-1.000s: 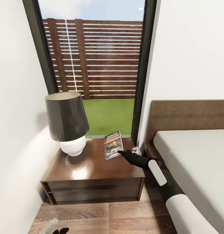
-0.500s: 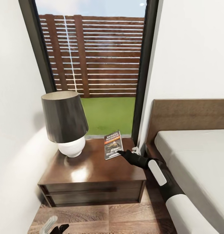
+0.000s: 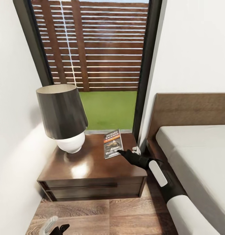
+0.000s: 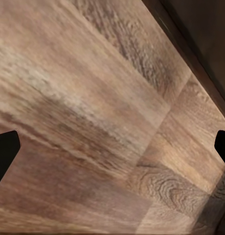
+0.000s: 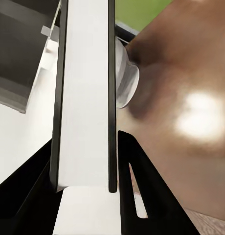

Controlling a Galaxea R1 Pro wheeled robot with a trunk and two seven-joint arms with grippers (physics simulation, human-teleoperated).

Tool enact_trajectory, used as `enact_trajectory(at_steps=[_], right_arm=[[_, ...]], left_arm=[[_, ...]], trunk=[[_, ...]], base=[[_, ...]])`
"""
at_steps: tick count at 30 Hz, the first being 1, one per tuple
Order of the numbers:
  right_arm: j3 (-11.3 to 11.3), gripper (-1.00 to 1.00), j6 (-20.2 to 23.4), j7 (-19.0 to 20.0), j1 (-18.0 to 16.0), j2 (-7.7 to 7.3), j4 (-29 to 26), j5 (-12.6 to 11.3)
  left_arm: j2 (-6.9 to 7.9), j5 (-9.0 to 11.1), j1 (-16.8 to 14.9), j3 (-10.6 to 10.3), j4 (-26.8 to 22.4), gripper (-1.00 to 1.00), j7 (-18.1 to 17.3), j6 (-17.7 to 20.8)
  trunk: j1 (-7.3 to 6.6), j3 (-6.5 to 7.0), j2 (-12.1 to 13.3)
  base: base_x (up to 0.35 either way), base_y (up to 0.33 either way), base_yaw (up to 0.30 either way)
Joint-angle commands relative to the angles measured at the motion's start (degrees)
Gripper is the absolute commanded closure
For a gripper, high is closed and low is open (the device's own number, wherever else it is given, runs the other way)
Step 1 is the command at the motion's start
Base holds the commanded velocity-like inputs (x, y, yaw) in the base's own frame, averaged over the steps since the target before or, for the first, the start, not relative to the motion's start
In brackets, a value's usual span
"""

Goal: In the bedroom, move the book from the bed onto either nightstand, and place the two sandals side by side next to the bed.

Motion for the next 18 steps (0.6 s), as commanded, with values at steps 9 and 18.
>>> enact_trajectory(at_steps=[9, 18], right_arm=[[-0.05, 1.0, 0.13, 2.18, -0.02, -0.07, -0.03, 0.31], [-0.04, 1.0, 0.08, 2.51, -0.02, -0.01, 0.01, 0.44]], left_arm=[[0.05, 0.21, -0.02, -0.1, -0.02, -1.0, -0.05, 0.07], [0.05, -0.55, -0.02, -0.42, 0.53, -1.0, -0.08, -0.41]], trunk=[[0.22, -2.05, -0.15], [0.22, -2.05, -0.15]], base=[[0.0, 0.0, 0.0], [0.06, 0.0, 0.0]])
